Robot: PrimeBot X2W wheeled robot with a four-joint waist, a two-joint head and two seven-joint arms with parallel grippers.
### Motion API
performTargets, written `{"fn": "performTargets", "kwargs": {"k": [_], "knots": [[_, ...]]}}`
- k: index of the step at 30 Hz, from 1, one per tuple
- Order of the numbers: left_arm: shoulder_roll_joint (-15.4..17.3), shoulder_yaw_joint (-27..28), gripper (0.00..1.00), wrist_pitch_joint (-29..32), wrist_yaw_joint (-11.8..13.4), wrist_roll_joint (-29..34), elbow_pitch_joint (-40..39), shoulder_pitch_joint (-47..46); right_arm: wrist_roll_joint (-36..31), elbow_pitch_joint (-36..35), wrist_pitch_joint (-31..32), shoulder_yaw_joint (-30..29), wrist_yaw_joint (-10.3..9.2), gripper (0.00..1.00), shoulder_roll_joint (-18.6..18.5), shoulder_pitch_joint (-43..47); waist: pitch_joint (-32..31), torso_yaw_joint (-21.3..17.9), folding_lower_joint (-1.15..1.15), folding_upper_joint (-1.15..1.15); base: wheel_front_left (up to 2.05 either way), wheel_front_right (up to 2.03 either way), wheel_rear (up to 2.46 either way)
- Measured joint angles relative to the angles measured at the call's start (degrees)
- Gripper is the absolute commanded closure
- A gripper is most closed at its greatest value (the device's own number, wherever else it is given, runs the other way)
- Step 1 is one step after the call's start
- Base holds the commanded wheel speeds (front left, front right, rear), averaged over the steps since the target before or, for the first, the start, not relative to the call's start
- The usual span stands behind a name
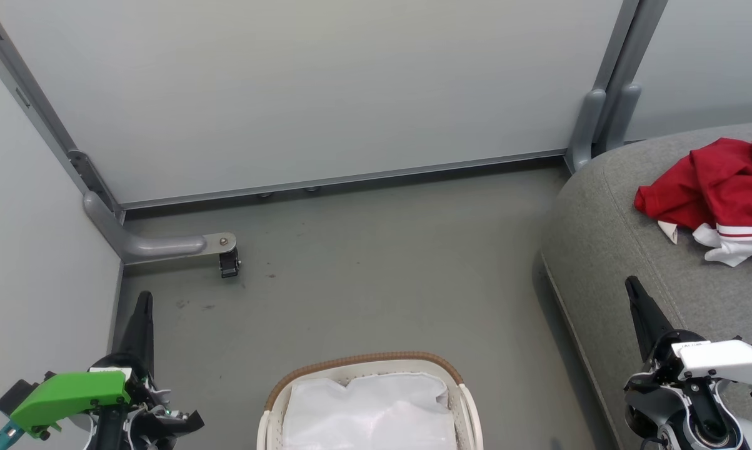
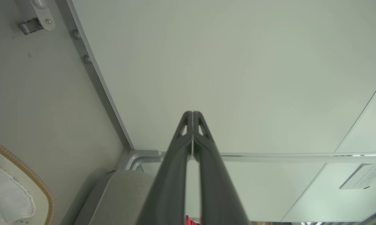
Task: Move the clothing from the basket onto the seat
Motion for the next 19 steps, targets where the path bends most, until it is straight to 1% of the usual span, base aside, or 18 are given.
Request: {"fn": "performTargets", "kwargs": {"k": [19], "knots": [[0.00,0.00,1.00,0.00,0.00,0.00,0.00,0.00,0.00,0.00,0.00,0.00,0.00,1.00,0.00,0.00,0.00,0.00,0.00,0.00,0.00,0.00,0.00]]}}
